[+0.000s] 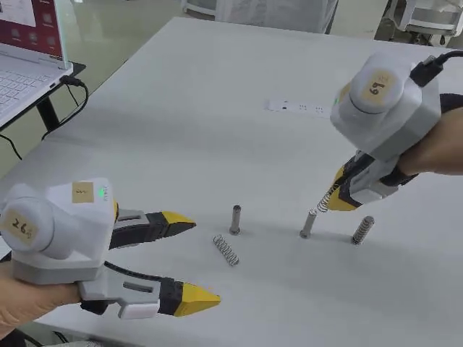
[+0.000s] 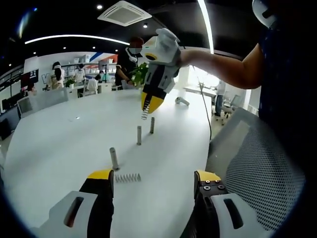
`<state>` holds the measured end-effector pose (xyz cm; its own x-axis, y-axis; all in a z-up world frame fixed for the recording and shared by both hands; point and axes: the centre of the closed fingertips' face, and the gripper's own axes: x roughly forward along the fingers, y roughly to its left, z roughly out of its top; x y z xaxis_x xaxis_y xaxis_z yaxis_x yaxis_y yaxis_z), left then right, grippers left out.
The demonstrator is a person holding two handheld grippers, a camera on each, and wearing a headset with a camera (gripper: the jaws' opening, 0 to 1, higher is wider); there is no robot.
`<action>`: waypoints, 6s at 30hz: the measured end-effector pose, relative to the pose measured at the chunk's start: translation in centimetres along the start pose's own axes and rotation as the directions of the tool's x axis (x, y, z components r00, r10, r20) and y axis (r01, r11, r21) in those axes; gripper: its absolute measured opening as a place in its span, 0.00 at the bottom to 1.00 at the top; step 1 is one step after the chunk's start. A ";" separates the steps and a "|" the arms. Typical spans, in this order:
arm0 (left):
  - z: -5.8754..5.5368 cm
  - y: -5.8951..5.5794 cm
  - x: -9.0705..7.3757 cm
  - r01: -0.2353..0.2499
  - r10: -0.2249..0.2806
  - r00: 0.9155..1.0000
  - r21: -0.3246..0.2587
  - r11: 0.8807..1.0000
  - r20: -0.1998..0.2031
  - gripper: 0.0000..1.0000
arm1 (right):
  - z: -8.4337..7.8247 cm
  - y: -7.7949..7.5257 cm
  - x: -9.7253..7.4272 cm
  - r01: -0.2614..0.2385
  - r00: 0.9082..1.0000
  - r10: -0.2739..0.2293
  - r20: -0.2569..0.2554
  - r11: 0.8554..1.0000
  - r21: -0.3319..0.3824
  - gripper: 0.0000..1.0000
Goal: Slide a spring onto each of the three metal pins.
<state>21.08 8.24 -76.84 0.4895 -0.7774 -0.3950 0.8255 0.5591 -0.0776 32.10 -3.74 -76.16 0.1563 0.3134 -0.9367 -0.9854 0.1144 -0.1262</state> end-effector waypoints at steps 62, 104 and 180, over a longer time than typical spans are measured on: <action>0.0 0.0 0.0 0.000 0.000 1.000 -0.003 1.000 -0.004 0.59 | -1.6 0.5 7.6 -0.049 0.996 0.053 -0.078 0.998 0.044 0.09; -0.4 -0.2 0.0 0.009 -0.009 1.000 0.002 1.000 -0.006 0.58 | -2.7 5.6 6.3 -0.076 0.997 0.072 0.032 0.982 0.175 0.18; -0.9 0.1 -0.9 0.001 0.000 0.999 0.024 1.000 -0.032 0.55 | 6.3 10.7 8.4 -0.127 0.980 0.107 0.168 0.986 0.110 0.08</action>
<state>20.45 9.26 -77.35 0.4801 -0.7681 -0.4238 0.8325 0.5512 -0.0557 23.25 6.04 -83.33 0.0587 0.4778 -0.8765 -0.9838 0.1765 0.0304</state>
